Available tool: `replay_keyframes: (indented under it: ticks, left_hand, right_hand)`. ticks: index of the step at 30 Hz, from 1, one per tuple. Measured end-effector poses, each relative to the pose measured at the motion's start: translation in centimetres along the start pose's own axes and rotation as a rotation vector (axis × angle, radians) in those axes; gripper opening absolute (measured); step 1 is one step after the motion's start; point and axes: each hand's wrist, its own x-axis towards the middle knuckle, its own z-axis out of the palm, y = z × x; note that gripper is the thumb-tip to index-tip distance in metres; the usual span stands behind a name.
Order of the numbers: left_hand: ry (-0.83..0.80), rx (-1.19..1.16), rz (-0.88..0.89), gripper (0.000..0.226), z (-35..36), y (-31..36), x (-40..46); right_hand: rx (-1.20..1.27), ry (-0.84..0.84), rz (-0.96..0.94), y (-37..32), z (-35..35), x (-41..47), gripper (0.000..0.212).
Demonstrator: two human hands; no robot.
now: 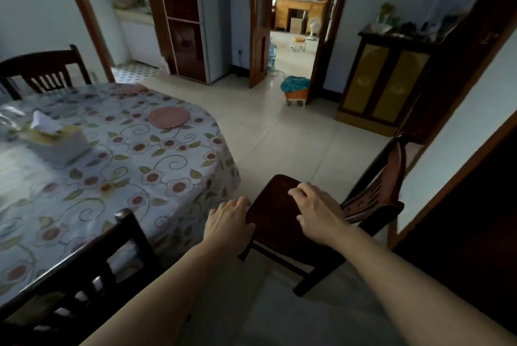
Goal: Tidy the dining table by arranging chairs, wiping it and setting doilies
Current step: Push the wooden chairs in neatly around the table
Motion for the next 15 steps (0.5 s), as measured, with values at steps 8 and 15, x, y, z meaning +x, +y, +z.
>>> replay_keyframes:
  ticks: [8, 15]
  left_hand:
    - [-0.098, 0.001, 0.080, 0.050, 4.5, 12.0, 8.9]
    - [-0.164, 0.010, 0.188, 0.047, 7.1, 20.1, 18.0]
  right_hand:
    - [0.010, 0.011, 0.243, 16.2, -1.5, 1.8, 0.050]
    - [0.031, -0.006, 0.357, 25.6, -1.4, 2.9, 0.044]
